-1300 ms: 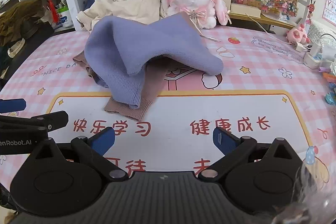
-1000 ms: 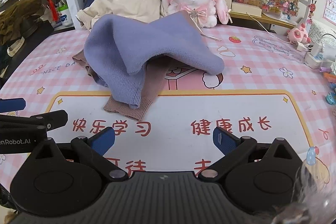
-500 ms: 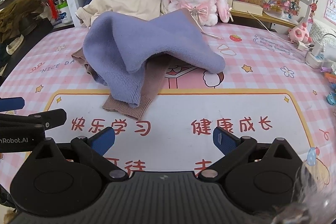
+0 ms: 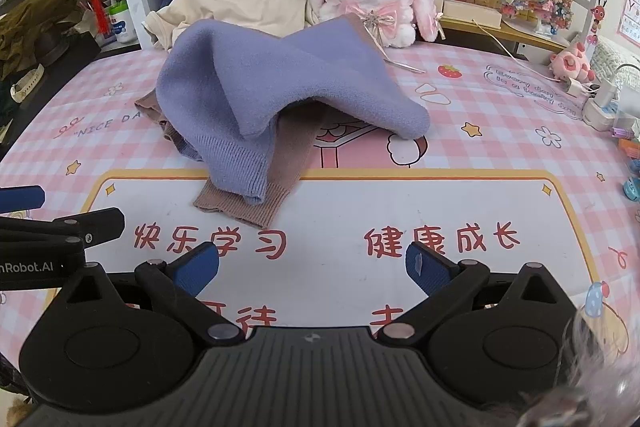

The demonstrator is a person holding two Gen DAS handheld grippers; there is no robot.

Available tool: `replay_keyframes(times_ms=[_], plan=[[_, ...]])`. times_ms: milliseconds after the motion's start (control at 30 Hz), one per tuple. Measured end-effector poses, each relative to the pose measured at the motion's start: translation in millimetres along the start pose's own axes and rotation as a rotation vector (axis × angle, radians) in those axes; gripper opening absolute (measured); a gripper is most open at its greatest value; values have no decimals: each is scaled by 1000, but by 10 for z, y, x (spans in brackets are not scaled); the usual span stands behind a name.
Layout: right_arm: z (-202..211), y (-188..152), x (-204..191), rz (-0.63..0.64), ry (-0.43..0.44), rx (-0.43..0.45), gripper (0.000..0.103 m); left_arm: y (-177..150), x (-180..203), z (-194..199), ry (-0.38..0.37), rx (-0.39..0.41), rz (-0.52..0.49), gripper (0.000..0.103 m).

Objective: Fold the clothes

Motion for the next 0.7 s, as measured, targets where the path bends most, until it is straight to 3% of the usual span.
replay_keyframes(times_ms=[700], plan=[[-15,4,-6,1,3,-5,101,-9,8,-24,4,-20,-11,102]])
Point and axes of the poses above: each gripper's, at about its wrist camera, not at the fingertips, and z roughly against the way its jaws point, x to its right, y to its top, the point moved 3 cm from there along -z, roughly the way its jaws point, and after that the axes turned 14 degrees about x, right-handed, at the moved point
